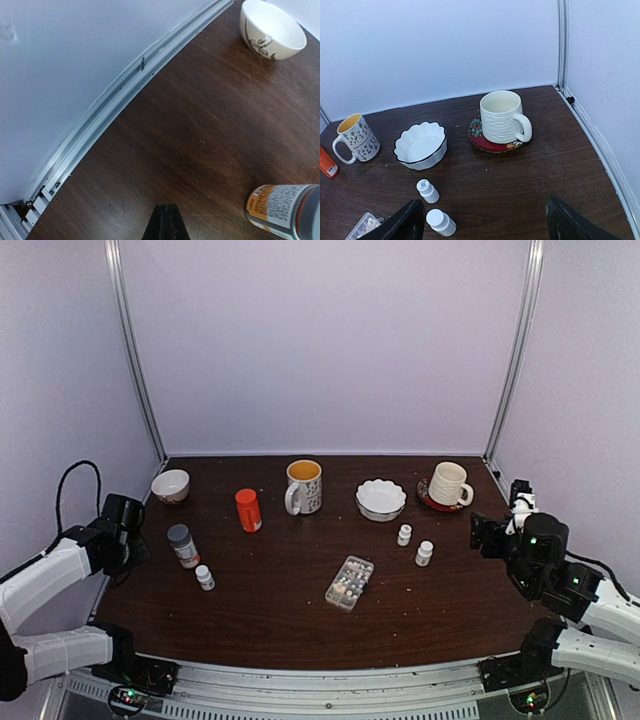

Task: Sort the pills into containers
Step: Move the pill bottle to the center of the board.

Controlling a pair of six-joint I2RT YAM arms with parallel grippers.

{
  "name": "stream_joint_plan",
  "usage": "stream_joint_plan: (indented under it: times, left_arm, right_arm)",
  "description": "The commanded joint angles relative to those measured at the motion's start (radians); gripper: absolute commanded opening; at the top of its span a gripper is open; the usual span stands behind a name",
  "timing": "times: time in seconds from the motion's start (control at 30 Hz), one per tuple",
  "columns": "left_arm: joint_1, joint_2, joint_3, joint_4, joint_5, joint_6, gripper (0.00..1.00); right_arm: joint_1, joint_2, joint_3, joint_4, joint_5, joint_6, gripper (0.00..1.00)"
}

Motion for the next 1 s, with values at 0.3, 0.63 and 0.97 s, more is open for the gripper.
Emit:
stream_joint_plan:
  times: [0.3, 0.63, 0.97]
  left_arm:
    - [0.096, 0.333, -0.069, 0.437, 0.257, -0.038, 0.0]
    - [0.047, 0.577, -0.057, 0.701, 0.616, -0.024, 0.0]
    - [-0.043, 0.661, -0.039, 0.766, 0.62, -0.06, 0.0]
  right_arm:
    - [-0.037, -0.023, 0.012, -0.019, -0.034, -0.037, 0.86]
    - [-0.049, -0.038, -0.011, 0.004, -0.067, -0.034, 0.86]
    - [-0.056, -0.028, -0.011, 0.007, -0.085, -0.03, 0.86]
